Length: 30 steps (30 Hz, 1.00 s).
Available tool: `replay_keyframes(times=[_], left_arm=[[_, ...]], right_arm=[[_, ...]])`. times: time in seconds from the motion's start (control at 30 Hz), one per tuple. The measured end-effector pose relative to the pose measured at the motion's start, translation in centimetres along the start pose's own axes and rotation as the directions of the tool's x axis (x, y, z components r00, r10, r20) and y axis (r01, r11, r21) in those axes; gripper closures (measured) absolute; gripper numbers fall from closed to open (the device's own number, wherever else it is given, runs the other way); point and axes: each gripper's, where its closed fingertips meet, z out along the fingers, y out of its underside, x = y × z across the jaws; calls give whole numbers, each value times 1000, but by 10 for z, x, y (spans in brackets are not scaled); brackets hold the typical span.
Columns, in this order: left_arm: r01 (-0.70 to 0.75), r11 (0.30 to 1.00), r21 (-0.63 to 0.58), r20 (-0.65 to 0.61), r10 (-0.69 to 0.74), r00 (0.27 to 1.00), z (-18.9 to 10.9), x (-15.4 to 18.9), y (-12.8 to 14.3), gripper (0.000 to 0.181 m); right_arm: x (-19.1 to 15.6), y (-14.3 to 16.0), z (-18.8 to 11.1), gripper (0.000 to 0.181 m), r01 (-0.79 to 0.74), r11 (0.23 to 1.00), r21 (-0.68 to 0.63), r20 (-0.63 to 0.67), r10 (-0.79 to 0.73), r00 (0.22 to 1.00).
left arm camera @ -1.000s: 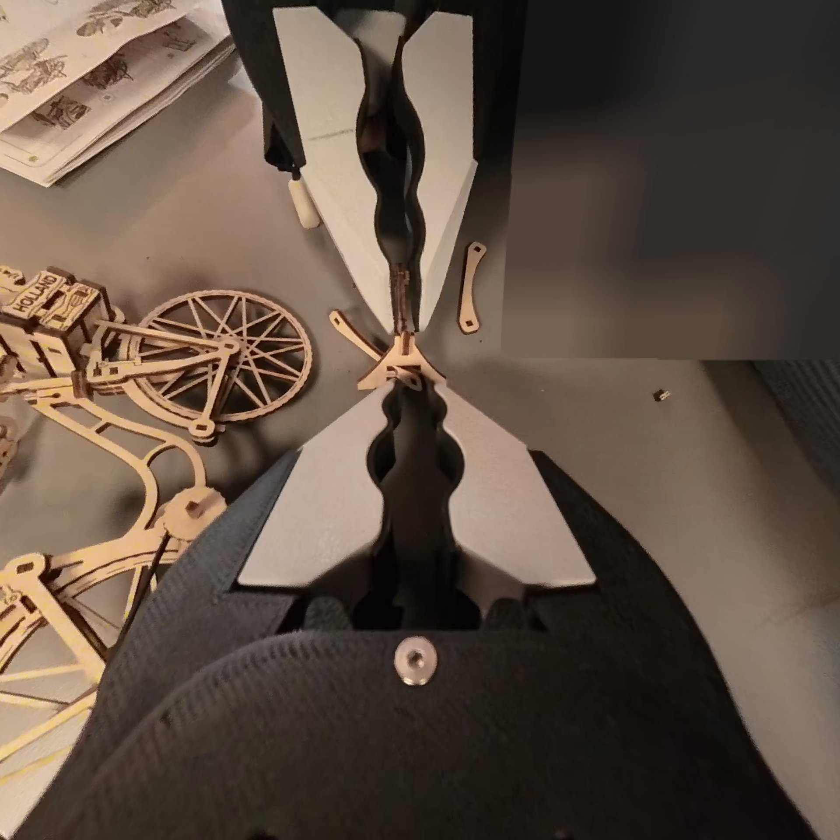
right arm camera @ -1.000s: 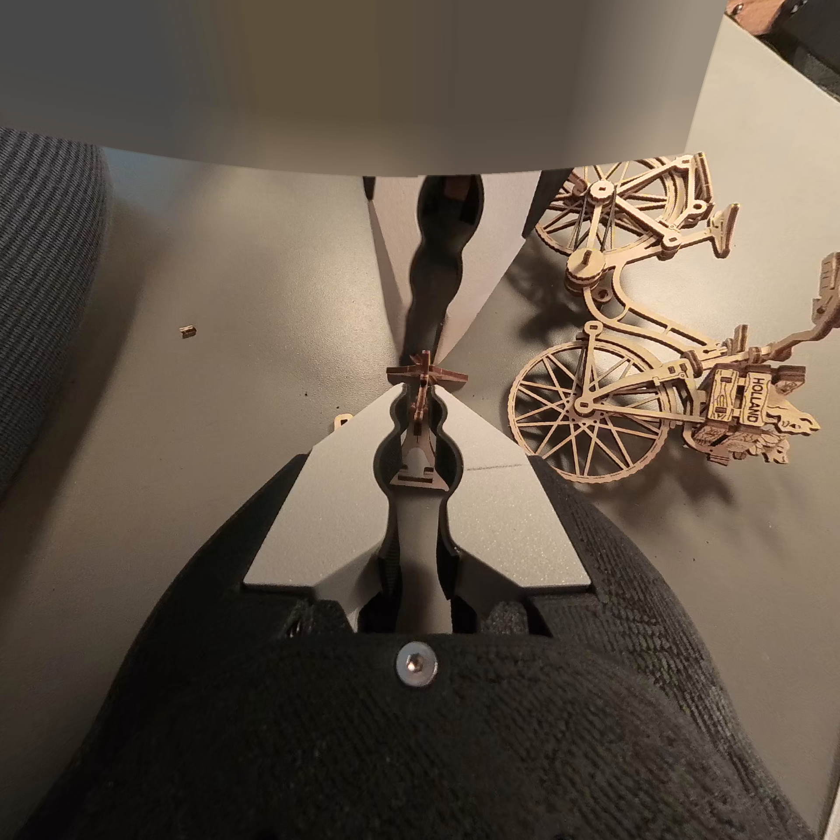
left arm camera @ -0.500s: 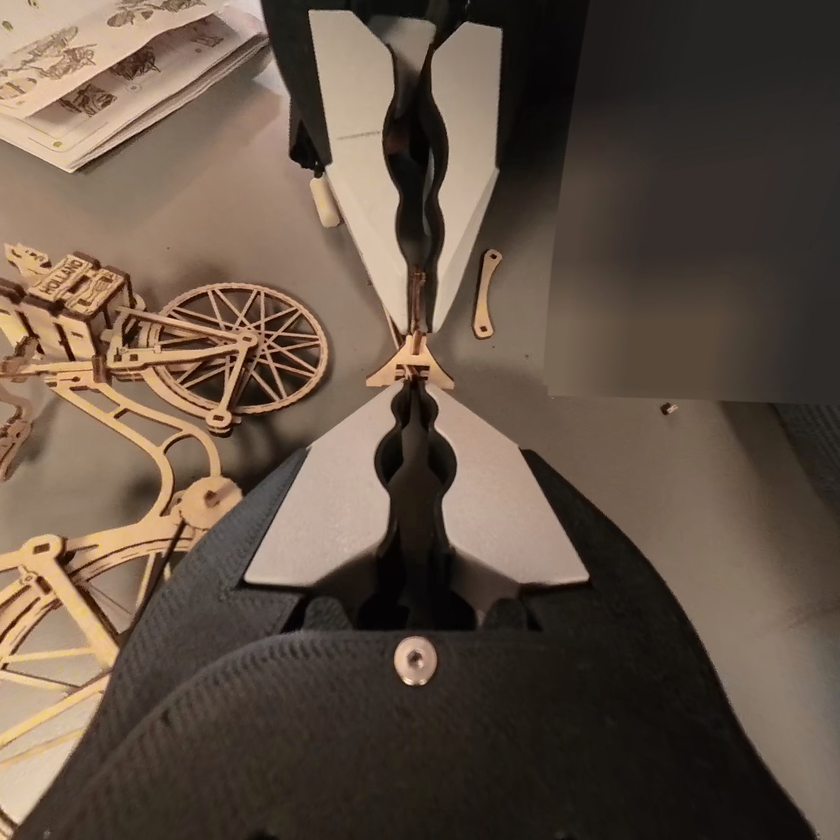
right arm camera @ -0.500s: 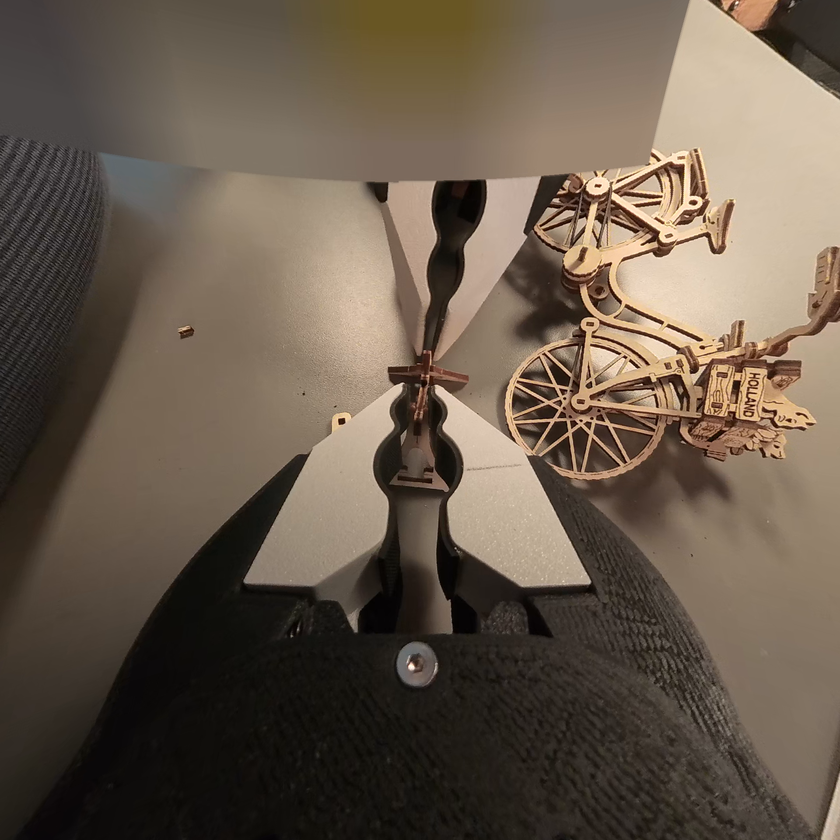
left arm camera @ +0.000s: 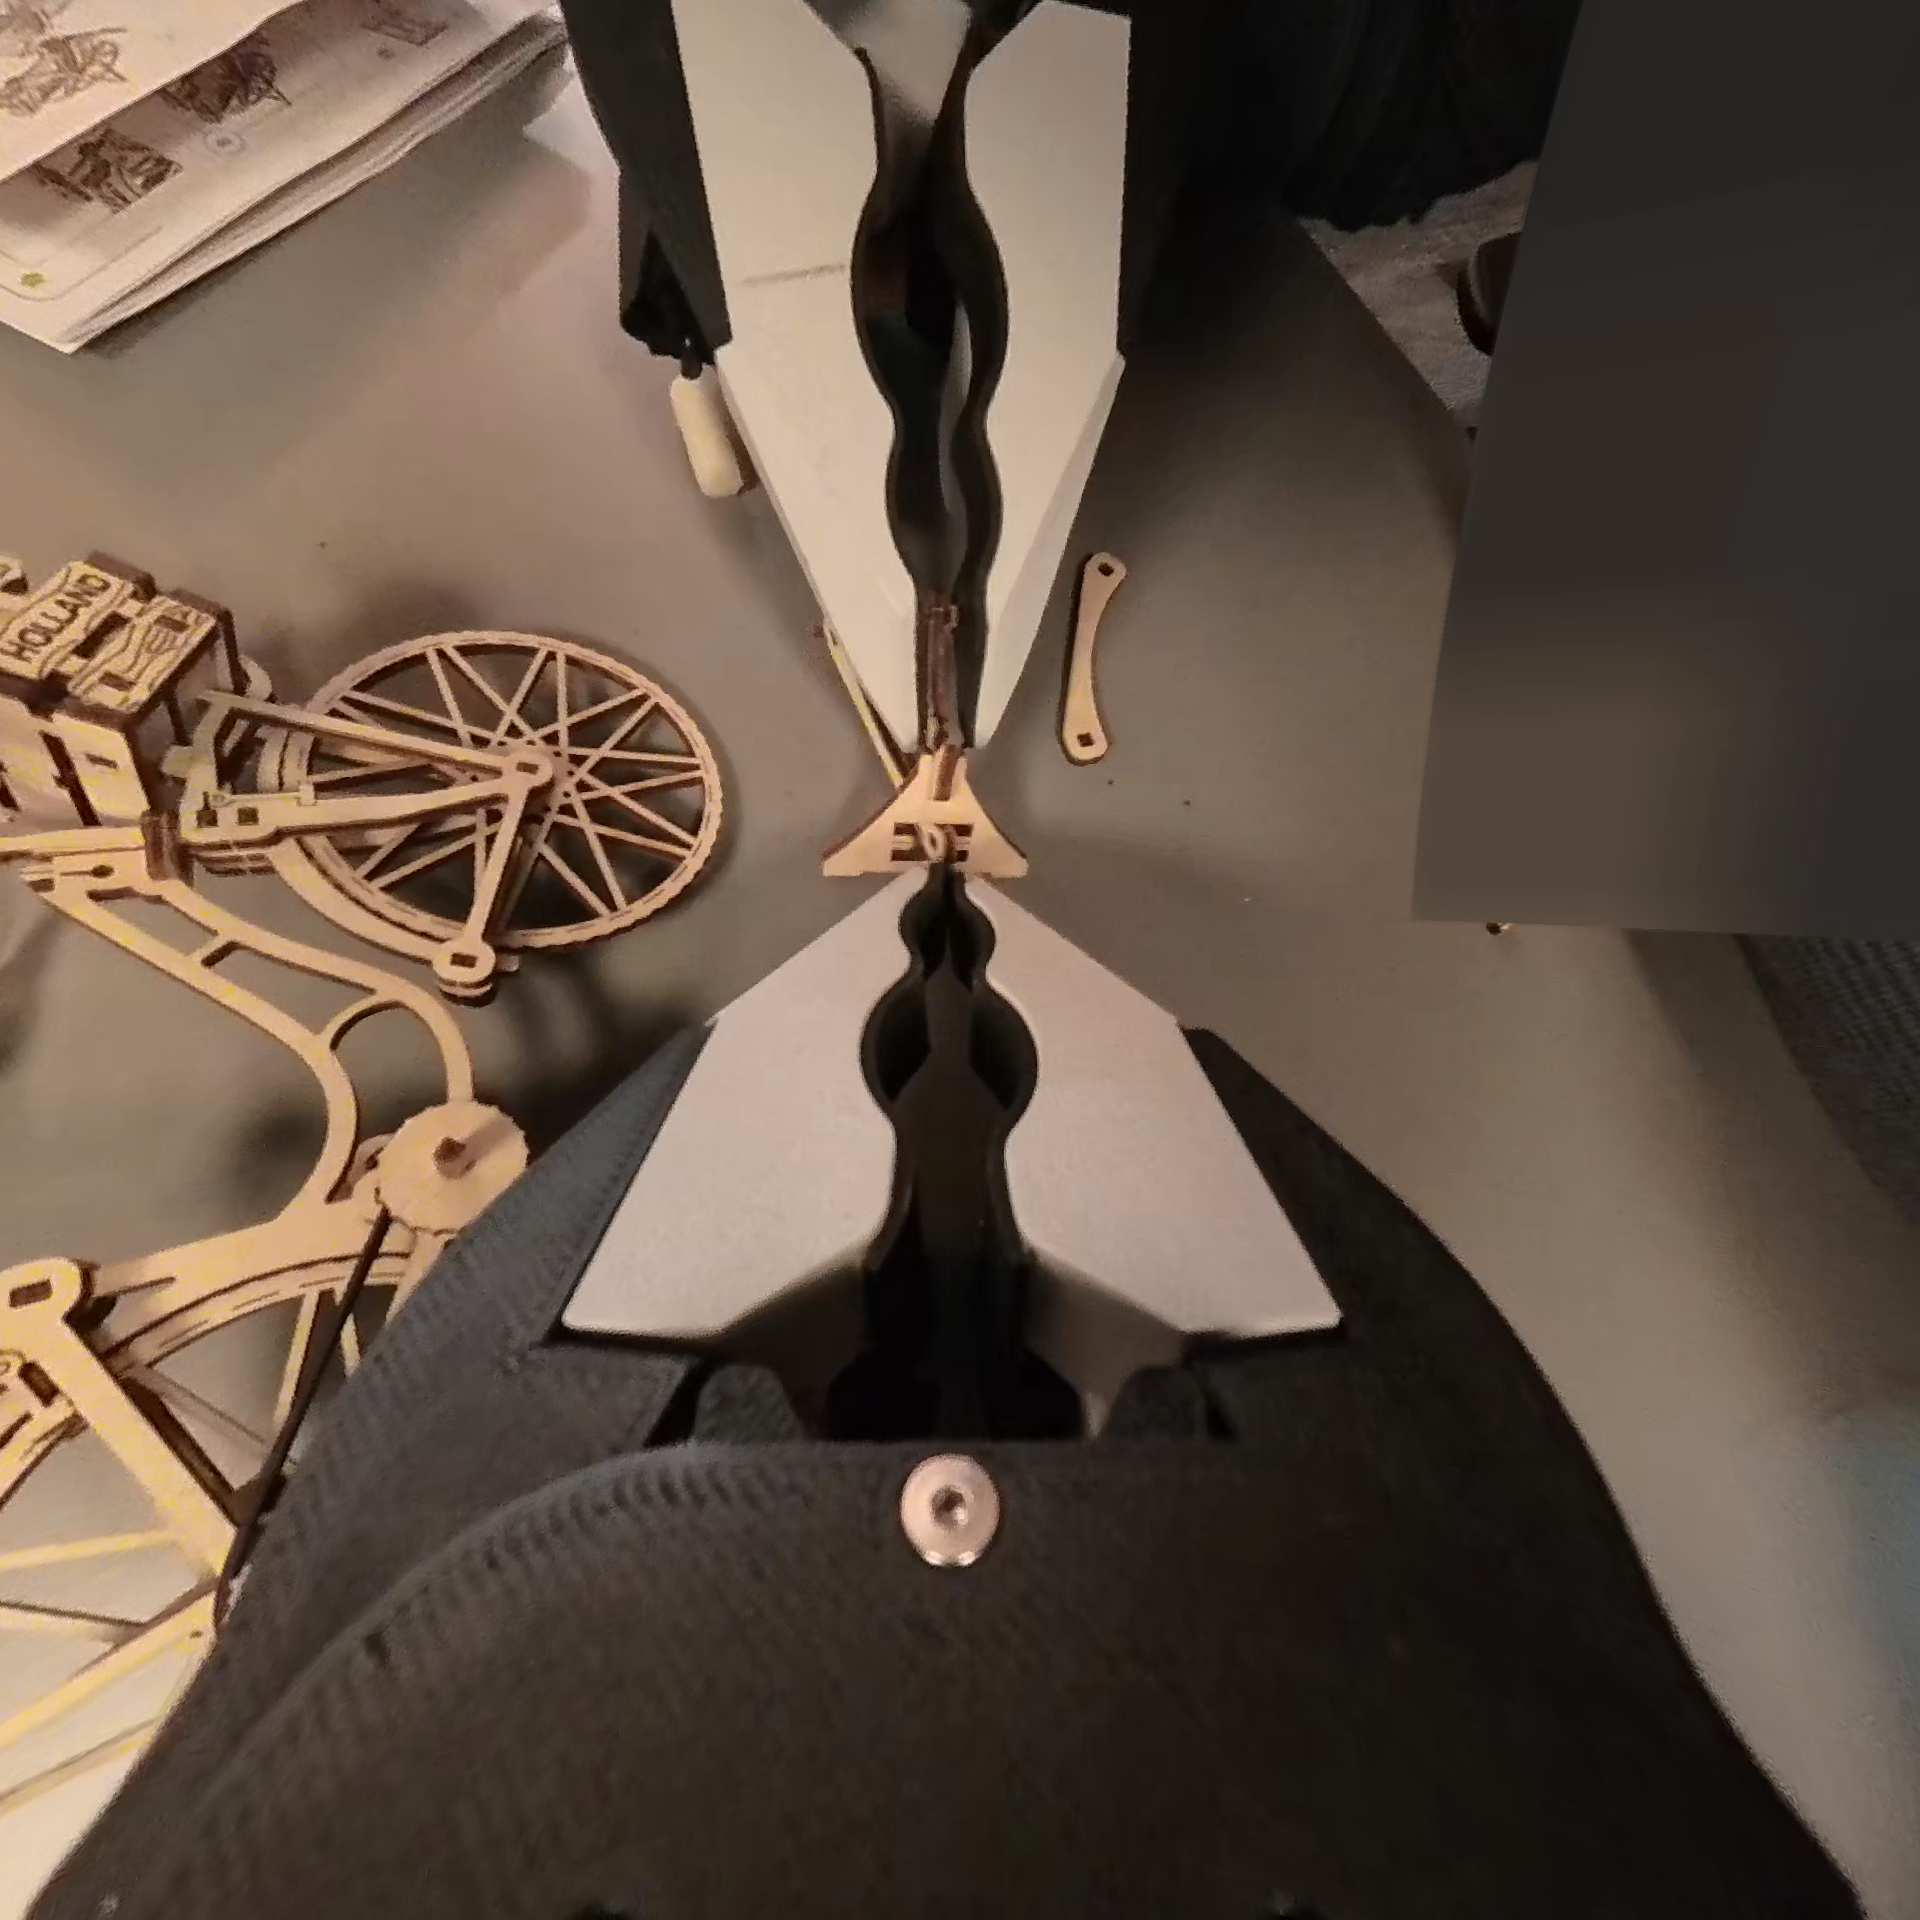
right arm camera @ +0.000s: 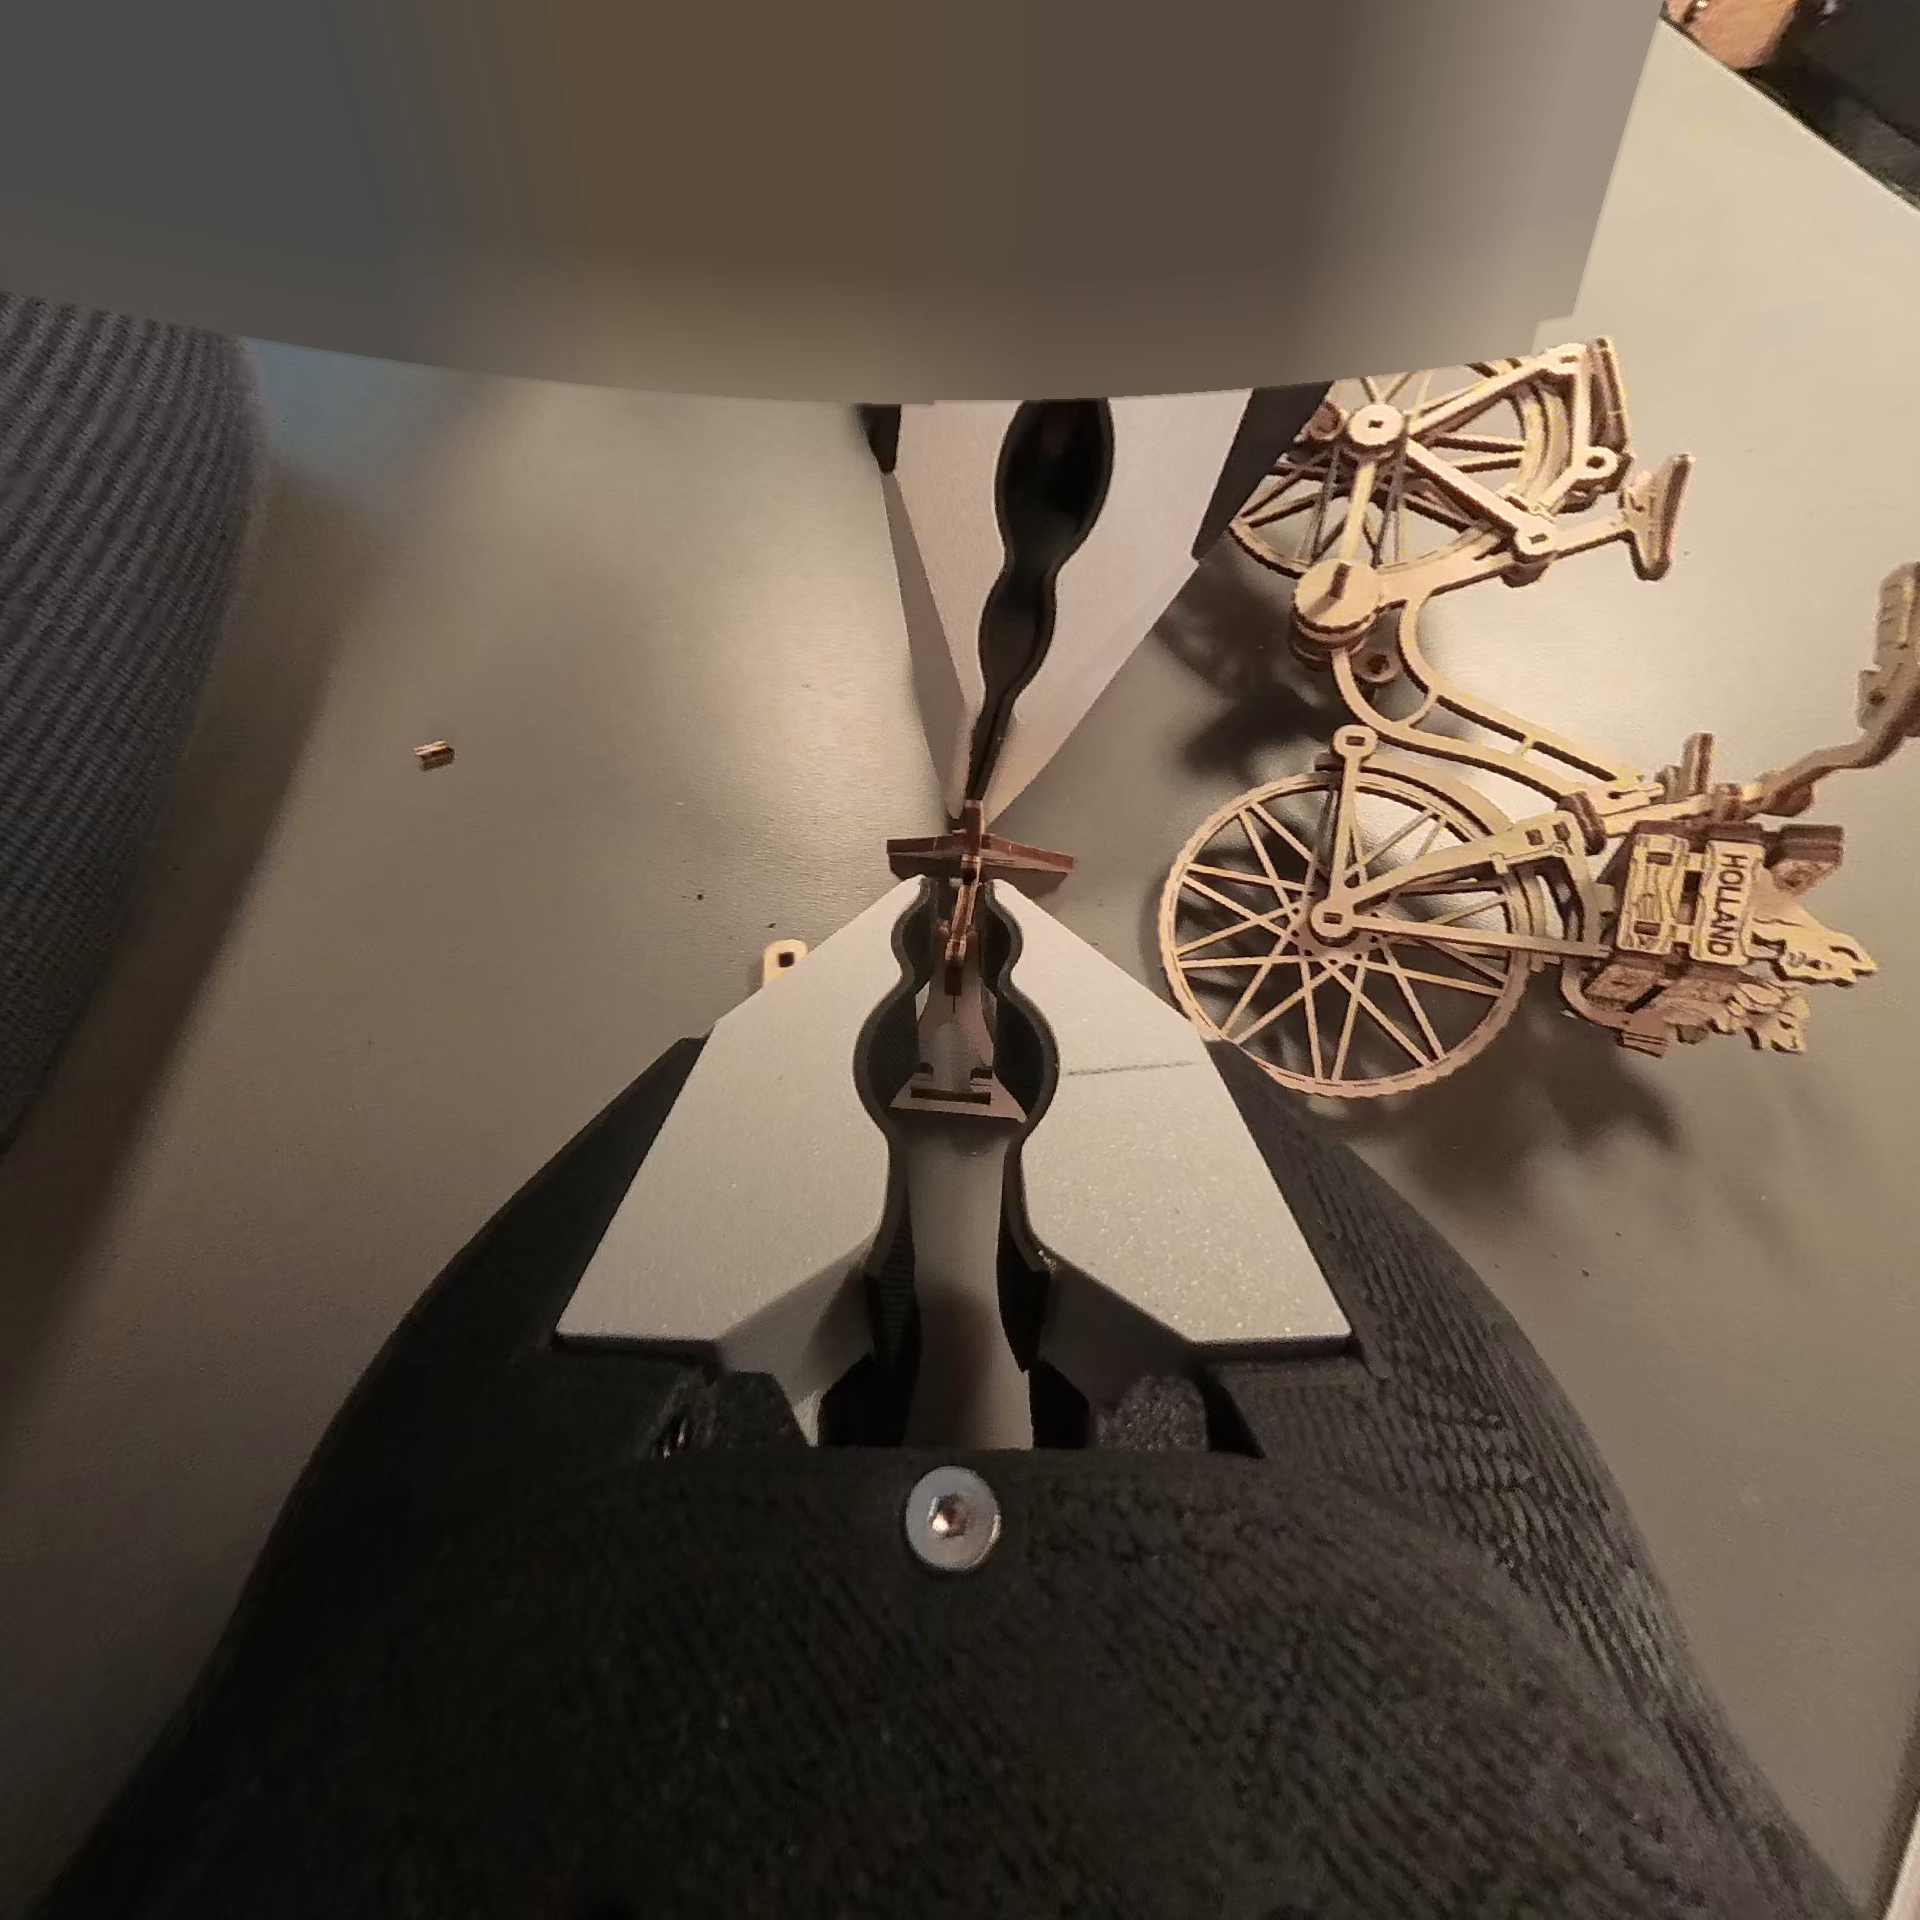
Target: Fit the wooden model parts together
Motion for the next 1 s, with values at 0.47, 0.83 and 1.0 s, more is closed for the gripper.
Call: replay_keyframes(times=[0.47,0.83,1.0], left_arm=[[-54,999,10,72,53,996,0,-4,-2,169],[-77,997,-10,92,77,993,2,-4,-1,179],[-59,998,-7,93,59,994,2,-6,-1,180]], right_arm=[[1,0,0,176,-4,1000,-3,-10,4,1000],[1,0,1,176,2,1000,-4,-12,-2,1000],[1,0,1,176,0,1000,-3,-14,0,1000]])
